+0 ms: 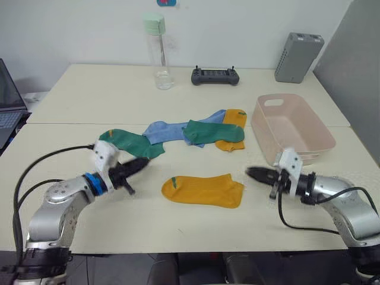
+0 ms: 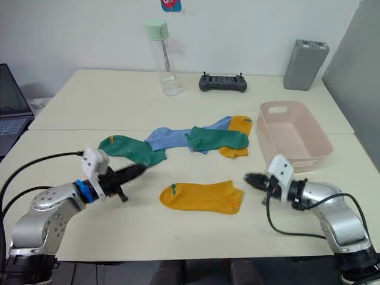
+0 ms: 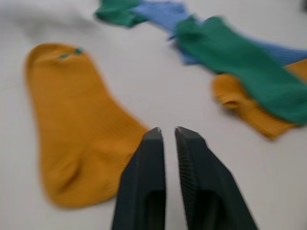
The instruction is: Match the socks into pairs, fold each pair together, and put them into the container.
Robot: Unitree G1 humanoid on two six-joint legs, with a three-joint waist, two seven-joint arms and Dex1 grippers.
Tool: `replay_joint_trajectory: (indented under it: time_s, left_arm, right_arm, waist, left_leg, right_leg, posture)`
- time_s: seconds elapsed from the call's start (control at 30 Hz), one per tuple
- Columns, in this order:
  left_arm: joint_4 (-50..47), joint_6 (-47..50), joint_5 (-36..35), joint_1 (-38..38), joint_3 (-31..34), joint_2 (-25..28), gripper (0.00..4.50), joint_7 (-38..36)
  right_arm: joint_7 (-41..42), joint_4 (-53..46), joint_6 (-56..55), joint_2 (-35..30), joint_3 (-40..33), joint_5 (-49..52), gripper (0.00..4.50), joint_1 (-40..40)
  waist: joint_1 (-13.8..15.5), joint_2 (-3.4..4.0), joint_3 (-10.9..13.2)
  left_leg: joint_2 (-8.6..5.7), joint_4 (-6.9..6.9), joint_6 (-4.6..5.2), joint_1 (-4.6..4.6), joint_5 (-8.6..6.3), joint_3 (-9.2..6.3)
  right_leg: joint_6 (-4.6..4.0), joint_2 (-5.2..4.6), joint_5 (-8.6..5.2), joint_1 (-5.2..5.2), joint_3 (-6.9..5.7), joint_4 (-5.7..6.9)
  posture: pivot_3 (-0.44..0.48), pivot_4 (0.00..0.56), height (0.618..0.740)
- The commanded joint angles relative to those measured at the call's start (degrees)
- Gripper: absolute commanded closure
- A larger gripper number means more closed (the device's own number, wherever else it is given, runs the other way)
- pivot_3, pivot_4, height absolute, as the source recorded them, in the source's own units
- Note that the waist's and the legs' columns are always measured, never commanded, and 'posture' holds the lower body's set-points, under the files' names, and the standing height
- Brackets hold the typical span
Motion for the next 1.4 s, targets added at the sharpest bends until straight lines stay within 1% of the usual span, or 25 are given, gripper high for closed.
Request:
replay_joint_trajectory:
  time_s: [0.03,0.13,0.3,0.33,0.37,0.43,0.53,0.6,0.73,0.83,0.93,1.0,1.07,1.37,1.4]
  left_arm:
    - [0.59,-3.32,2.46,2.05,1.75,-2.69,2.98,5.42]
    - [-1.33,-4.03,2.88,3.92,1.26,-4.43,2.03,6.99]
    - [-2.07,-4.07,3.11,3.95,0.65,-4.7,0.49,7.59]
    - [-2.62,-3.51,2.76,3.23,-0.04,-4.51,0.18,7.09]
    - [-3.21,-2.9,2.35,2.28,-0.78,-4.38,0.02,6.66]
    - [-4.28,-1.44,1.33,0.19,-2.11,-4.31,0.02,5.9]
    - [-6.82,0.59,0.02,-2.92,-5.41,-4.16,0.02,3.41]
    - [-7.9,0.84,0.52,-5.28,-8.22,-4.36,0.02,2.27]
    - [-10.47,1.58,0.94,-10.04,-14.77,-5.37,0.02,-0.4]
    - [-10.72,2.42,0.82,-12.6,-16.16,-6.37,0.02,0.31]
    - [-9.93,2.13,1.52,-13.64,-16.41,-7.03,0.02,1.34]
    - [-9.58,1.65,2.12,-13.35,-16.63,-7.33,0.0,1.77]
    - [-10.13,1.51,2.25,-12.5,-16.66,-7.38,0.0,2.12]
    - [-11.78,1.85,2.64,-10.92,-16.71,-8.56,0.0,4.96]
    - [-11.99,2.03,2.33,-10.83,-16.83,-8.77,0.0,4.94]
  right_arm:
    - [-4.03,2.03,-2.6,1.59,-0.93,-2.63,2.86,0.62]
    - [-5.61,2.45,-2.93,3.05,-0.67,-3.47,1.79,1.14]
    - [-7.04,2.29,-2.37,4.58,-0.06,-4.36,0.05,0.57]
    - [-8.05,2.48,-2.05,5.06,0.83,-5.55,0.0,-0.28]
    - [-8.96,2.91,-1.89,5.42,1.76,-6.81,0.0,-1.35]
    - [-10.73,4.28,-1.64,5.77,3.71,-9.8,0.0,-3.8]
    - [-11.2,7.42,-1.77,6.22,7.04,-13.17,0.0,-7.91]
    - [-11.78,10.47,-1.49,7.63,8.65,-14.44,0.0,-11.41]
    - [-11.81,18.53,-0.81,10.01,13.17,-18.61,0.0,-19.36]
    - [-11.73,23.09,-0.75,11.51,14.39,-19.78,0.0,-22.71]
    - [-12.2,28.1,-1.99,12.64,15.0,-21.1,0.0,-24.68]
    - [-12.08,30.71,-2.67,13.35,14.68,-21.04,0.38,-25.48]
    - [-11.72,31.4,-3.32,13.62,14.25,-20.79,0.91,-25.8]
    - [-11.77,33.32,-3.38,14.23,12.35,-20.1,4.19,-26.56]
    - [-11.8,33.66,-3.55,14.3,12.08,-20.05,4.45,-26.88]
  waist:
    - [0.0,0.0,0.0]
    - [0.0,0.0,0.01]
    - [-0.03,0.01,0.01]
    - [-0.04,0.01,0.0]
    - [-0.07,0.01,0.01]
    - [-0.13,0.01,0.01]
    - [-0.05,0.0,0.0]
    - [-0.12,0.01,0.01]
    - [-0.15,0.01,0.01]
    - [-0.16,0.01,0.01]
    - [-0.17,0.01,0.01]
    - [-0.2,0.01,0.01]
    - [-0.21,0.01,0.01]
    - [-0.15,0.01,0.01]
    - [-0.17,0.01,0.01]
  left_leg:
    - [-0.01,-0.01,0.0,0.0,0.0,0.04]
    - [-0.01,-0.06,-0.01,-0.04,-0.01,0.06]
    - [0.0,-0.07,0.0,-0.03,0.0,0.0]
    - [0.0,-0.05,0.0,-0.03,0.0,0.01]
    - [-0.01,-0.04,-0.01,-0.03,0.0,0.03]
    - [-0.01,-0.02,-0.01,-0.02,0.0,0.06]
    - [-0.01,0.0,-0.02,-0.03,0.01,0.1]
    - [-0.01,0.0,-0.01,-0.02,0.02,0.11]
    - [-0.02,-0.01,0.0,-0.03,0.02,0.12]
    - [-0.03,-0.05,0.0,-0.06,0.02,0.12]
    - [-0.03,-0.09,0.01,-0.06,0.01,0.07]
    - [-0.03,-0.09,0.01,-0.06,0.01,0.08]
    - [-0.03,-0.07,0.01,-0.06,0.01,0.08]
    - [-0.04,0.0,0.02,-0.06,0.04,0.08]
    - [-0.04,0.0,0.02,-0.06,0.04,0.09]
  right_leg:
    - [0.0,0.0,0.0,0.0,0.04,-0.03]
    - [-0.13,-0.01,0.02,-0.05,0.05,-0.03]
    - [-0.07,0.01,-0.02,-0.05,-0.01,0.02]
    - [-0.05,0.0,-0.01,-0.04,0.02,0.02]
    - [-0.04,0.0,-0.01,-0.04,0.04,0.01]
    - [-0.07,0.0,-0.01,-0.05,0.07,0.01]
    - [-0.11,0.0,0.02,-0.04,0.07,0.01]
    - [0.11,0.0,0.15,-0.03,0.07,0.01]
    - [0.07,0.01,0.15,-0.06,0.09,-0.01]
    - [-0.16,0.01,0.27,-0.07,0.08,-0.01]
    - [-0.18,0.01,0.28,-0.06,0.03,-0.01]
    - [-0.18,0.01,0.28,-0.06,0.04,-0.02]
    - [-0.18,0.01,0.28,-0.05,0.05,-0.02]
    - [-0.14,0.01,0.29,-0.04,0.06,0.0]
    - [-0.15,0.01,0.29,-0.04,0.07,-0.01]
  posture:
    - [0.0,0.15,0.74]
    - [0.0,0.15,0.74]
    - [0.0,0.15,0.74]
    - [0.0,0.15,0.74]
    - [0.0,0.15,0.74]
    - [0.0,0.15,0.74]
    - [0.0,0.15,0.74]
    - [0.0,0.15,0.74]
    - [0.0,0.15,0.74]
    - [0.0,0.15,0.74]
    - [0.0,0.15,0.74]
    - [0.0,0.15,0.74]
    - [0.0,0.15,0.74]
    - [0.0,0.15,0.74]
    - [0.0,0.15,0.74]
